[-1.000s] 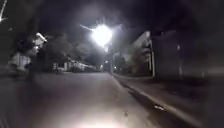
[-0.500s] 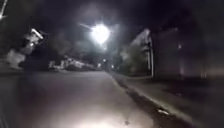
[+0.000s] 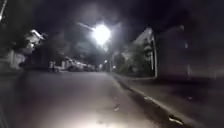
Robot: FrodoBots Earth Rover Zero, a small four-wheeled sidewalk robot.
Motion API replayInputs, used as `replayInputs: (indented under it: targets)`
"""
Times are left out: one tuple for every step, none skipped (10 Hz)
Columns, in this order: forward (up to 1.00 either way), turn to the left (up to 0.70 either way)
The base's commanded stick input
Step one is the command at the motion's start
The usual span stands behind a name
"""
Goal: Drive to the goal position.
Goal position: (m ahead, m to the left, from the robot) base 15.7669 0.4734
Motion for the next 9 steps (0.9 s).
replayInputs:
  targets:
    - [0.49, 0.04]
    - [0.49, -0.09]
    - [0.49, -0.37]
    - [0.49, -0.49]
    - [0.49, -0.24]
    - [0.49, -0.45]
    - [0.49, -0.49]
    - [0.49, -0.10]
    - [0.49, -0.34]
